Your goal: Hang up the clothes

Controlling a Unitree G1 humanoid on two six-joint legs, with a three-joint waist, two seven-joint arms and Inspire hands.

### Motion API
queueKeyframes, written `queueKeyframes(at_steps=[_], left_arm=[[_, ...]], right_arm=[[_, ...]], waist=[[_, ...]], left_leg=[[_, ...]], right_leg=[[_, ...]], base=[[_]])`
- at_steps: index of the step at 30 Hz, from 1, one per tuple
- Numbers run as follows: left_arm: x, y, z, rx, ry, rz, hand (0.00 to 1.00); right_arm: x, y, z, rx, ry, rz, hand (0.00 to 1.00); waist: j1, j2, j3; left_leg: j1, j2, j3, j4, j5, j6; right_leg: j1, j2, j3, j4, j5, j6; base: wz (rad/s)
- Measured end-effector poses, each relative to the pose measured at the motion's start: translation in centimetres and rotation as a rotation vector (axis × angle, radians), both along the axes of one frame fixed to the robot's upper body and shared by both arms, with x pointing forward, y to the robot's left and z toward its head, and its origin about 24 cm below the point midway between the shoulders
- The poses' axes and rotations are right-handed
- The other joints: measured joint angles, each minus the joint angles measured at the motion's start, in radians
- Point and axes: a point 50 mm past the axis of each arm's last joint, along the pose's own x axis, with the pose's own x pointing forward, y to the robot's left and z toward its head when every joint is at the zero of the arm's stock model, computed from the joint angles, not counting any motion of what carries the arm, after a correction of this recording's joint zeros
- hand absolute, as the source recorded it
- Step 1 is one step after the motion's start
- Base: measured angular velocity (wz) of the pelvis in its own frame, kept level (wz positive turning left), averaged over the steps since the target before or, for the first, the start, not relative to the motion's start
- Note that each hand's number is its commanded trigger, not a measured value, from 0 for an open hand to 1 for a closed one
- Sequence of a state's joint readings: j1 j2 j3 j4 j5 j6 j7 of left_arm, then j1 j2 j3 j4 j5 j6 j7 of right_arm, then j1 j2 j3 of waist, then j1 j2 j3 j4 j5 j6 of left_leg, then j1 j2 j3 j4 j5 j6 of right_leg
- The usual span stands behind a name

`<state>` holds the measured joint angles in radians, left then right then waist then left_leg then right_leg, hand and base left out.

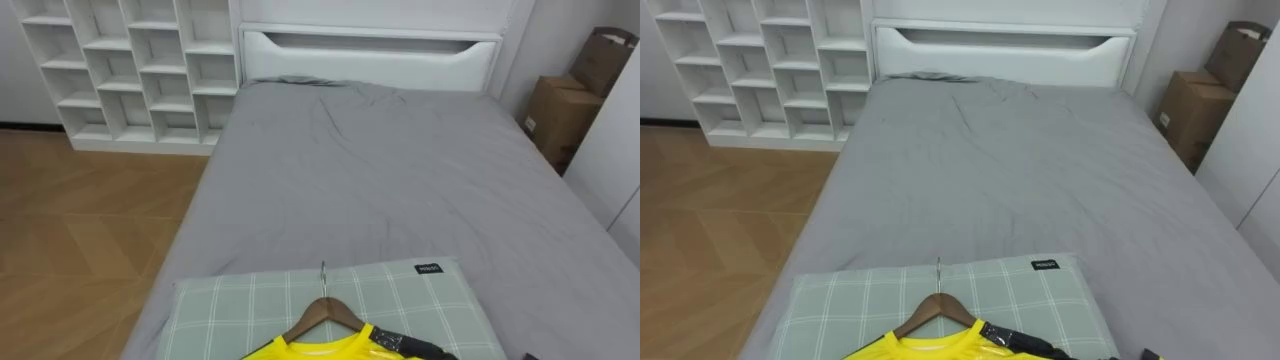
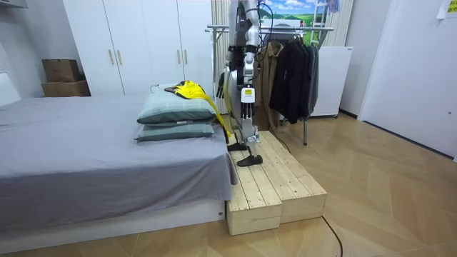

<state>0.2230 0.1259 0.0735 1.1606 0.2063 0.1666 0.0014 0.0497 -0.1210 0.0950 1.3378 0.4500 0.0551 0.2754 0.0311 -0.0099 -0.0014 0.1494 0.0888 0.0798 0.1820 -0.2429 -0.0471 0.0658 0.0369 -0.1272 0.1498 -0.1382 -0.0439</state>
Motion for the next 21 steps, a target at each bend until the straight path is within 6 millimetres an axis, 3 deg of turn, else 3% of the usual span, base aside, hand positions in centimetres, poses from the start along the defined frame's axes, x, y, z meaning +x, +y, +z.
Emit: queueKeyframes(at_steps=[21], left_arm=[[0.35, 0.22, 0.05, 0.039, -0.013, 0.000, 0.00]], right_arm=[[-0.15, 0.01, -0.01, 0.006, 0.001, -0.026, 0.00]], waist=[[-0.001, -0.001, 0.0004]], left_leg=[[-0.001, 0.000, 0.000, 0.001, 0.000, 0.000]], right_leg=[[0.001, 0.000, -0.001, 0.000, -0.001, 0.000]], base=[[0.00]])
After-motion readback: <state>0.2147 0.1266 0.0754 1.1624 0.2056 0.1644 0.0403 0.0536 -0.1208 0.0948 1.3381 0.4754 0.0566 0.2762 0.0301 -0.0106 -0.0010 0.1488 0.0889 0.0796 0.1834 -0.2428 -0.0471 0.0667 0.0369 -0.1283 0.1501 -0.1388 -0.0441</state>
